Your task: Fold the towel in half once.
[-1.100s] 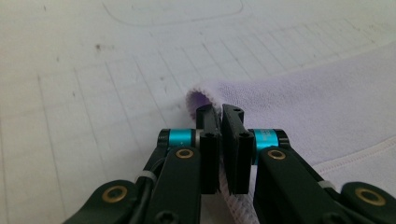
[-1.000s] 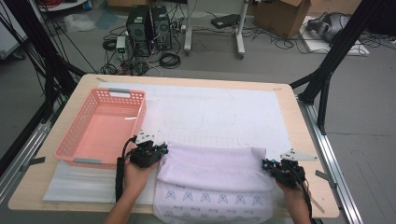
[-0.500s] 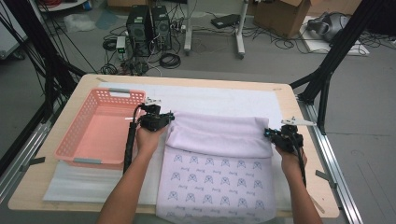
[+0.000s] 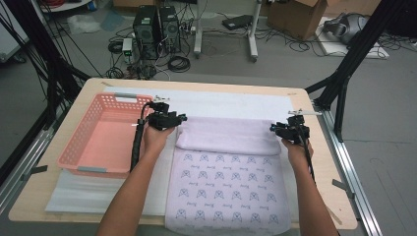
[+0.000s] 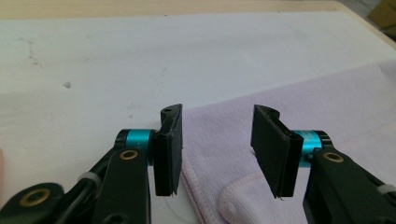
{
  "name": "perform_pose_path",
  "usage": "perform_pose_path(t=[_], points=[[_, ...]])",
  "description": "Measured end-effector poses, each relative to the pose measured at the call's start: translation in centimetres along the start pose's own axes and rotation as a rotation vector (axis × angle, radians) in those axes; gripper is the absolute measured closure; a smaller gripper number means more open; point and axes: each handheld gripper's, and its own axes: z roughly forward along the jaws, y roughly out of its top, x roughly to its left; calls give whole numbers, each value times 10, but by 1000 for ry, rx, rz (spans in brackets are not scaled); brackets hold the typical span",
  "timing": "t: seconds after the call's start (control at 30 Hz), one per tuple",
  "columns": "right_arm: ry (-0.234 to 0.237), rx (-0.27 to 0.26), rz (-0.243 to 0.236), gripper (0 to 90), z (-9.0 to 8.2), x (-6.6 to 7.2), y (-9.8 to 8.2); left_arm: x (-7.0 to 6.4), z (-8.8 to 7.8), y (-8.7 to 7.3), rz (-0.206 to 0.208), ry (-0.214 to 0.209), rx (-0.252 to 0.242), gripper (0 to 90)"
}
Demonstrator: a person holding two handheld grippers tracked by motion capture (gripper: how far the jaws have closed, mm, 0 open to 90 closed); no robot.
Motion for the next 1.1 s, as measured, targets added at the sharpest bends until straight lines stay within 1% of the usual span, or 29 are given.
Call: perform_pose_path(t=[0.07,0.1,0.13,0.17,0.23,0.27,0.3,0.37,0.4,0.43,0.47,0.5,0.53,0.57,0.6,0.63,0.67,0.7,0.73,0.77,0.8,0.87,0.97,1.0,1.03,1.07,1.1], points=[[11,10,-7,624,-3,0,0,-5,-1,-1,15,-15,20,529],[20,15,-6,621,-4,1,0,-7,-1,-2,30,-15,17,527],[24,18,-13,617,-4,1,-1,-9,-1,-5,34,-12,4,527],[31,27,-10,618,-4,2,-1,-10,0,-8,29,-12,9,529],[36,53,-18,617,-2,4,-2,-11,3,-17,23,-23,49,523],[39,72,-24,617,-1,5,-3,-12,5,-22,32,-29,64,523],[39,87,-34,621,0,6,-4,-13,5,-26,43,-32,69,525],[33,116,-59,633,1,9,-9,-15,7,-33,57,-36,98,543],[30,133,-64,633,2,9,-12,-15,8,-36,72,-44,129,561],[35,146,-63,648,3,8,-15,-16,8,-37,91,-41,129,599],[40,156,-60,700,2,7,-19,-17,6,-38,97,-34,121,634],[44,157,-58,744,1,6,-22,-18,4,-38,115,-41,126,736],[52,151,-60,780,0,4,-25,-19,3,-39,131,-39,122,799],[63,145,-53,827,-3,4,-27,-21,2,-40,138,-40,114,835],[69,139,-57,831,-6,4,-29,-22,0,-42,140,-34,99,839],[67,130,-57,834,-8,4,-31,-22,-2,-43,137,-38,84,842],[70,124,-57,835,-11,4,-33,-23,-5,-45,133,-43,78,842],[71,121,-60,835,-14,4,-34,-23,-7,-45,137,-48,83,842],[73,110,-63,835,-17,5,-35,-24,-10,-46,145,-48,63,842],[75,100,-57,835,-21,5,-36,-26,-14,-47,141,-48,29,841],[79,86,-54,835,-24,6,-37,-27,-18,-48,137,-56,13,841],[95,68,-53,840,-30,8,-40,-28,-25,-51,141,-65,16,840],[110,53,-68,845,-39,13,-47,-33,-37,-61,154,-78,-8,843],[109,41,-78,846,-43,15,-50,-35,-42,-64,160,-82,-15,844],[115,31,-76,848,-47,18,-55,-37,-46,-67,169,-86,-11,844],[117,19,-80,849,-51,20,-59,-39,-50,-71,177,-90,-29,844],[118,8,-82,850,-55,22,-64,-41,-54,-74,180,-95,-29,844]])
